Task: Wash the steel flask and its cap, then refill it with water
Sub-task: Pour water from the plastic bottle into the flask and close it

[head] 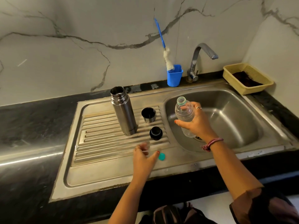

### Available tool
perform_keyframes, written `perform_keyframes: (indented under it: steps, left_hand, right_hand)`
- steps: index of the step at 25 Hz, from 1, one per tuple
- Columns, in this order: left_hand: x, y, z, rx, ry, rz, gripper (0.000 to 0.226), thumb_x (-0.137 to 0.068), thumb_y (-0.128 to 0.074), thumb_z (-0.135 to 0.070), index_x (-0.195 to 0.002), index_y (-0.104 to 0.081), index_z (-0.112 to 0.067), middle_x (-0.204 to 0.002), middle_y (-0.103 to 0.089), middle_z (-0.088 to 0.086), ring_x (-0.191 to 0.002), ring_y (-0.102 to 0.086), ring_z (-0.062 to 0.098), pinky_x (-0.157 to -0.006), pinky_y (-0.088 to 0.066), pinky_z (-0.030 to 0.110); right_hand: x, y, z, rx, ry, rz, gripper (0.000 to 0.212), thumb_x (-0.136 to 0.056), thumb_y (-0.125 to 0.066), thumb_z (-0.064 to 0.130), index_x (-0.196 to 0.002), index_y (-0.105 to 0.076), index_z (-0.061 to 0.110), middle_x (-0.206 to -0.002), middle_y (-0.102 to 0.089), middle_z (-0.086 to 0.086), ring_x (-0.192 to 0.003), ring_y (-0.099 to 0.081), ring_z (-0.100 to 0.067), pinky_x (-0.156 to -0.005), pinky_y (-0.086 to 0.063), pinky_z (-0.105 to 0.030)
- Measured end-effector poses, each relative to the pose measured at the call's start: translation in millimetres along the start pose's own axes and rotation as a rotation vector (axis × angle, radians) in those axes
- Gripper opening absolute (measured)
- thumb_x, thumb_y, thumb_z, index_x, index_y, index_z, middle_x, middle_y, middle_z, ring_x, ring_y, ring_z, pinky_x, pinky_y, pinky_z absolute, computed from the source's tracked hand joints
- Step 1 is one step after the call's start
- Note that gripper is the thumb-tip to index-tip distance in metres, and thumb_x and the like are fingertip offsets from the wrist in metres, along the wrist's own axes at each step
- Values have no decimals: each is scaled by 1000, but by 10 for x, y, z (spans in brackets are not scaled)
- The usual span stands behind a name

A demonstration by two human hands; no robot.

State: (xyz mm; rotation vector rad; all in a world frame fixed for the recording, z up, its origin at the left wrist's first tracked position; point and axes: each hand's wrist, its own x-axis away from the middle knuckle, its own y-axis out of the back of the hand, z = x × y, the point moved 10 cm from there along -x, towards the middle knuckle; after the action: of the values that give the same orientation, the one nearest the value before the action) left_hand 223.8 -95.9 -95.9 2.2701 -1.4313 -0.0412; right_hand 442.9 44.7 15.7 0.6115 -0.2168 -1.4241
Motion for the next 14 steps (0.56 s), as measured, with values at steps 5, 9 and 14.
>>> perform_keyframes:
  steps: [5,9,14]
  left_hand:
    - [9,-406,15,-260,-90,164,40,-78,-82,-27,-105,-55,-17,-106,-51,5,-90,-56,17,-80,-44,18]
    - [-35,-514,-22,-408,-150,168,36,-82,-78,-27,-110,-61,-12,-110,-53,5,-101,-52,17,-85,-39,16]
    - [27,-446,-362,-332,-212,109,24,-78,-81,-22,-95,-68,-11,-87,-61,-1,-79,-54,10,-72,-43,13]
  right_hand:
    - [148,1,-117,-8,-38,16,68,-61,-88,24,-115,-47,12,-103,-61,3,-94,-62,-15,-88,-50,-35]
    - [202,12,-216,19,-58,40,68,-60,-87,34,-114,-49,18,-104,-64,4,-94,-62,-14,-88,-51,-41]
    - [196,51,-177,11,-27,64,66,-61,-86,33,-117,-52,22,-106,-64,6,-98,-61,-11,-90,-50,-40]
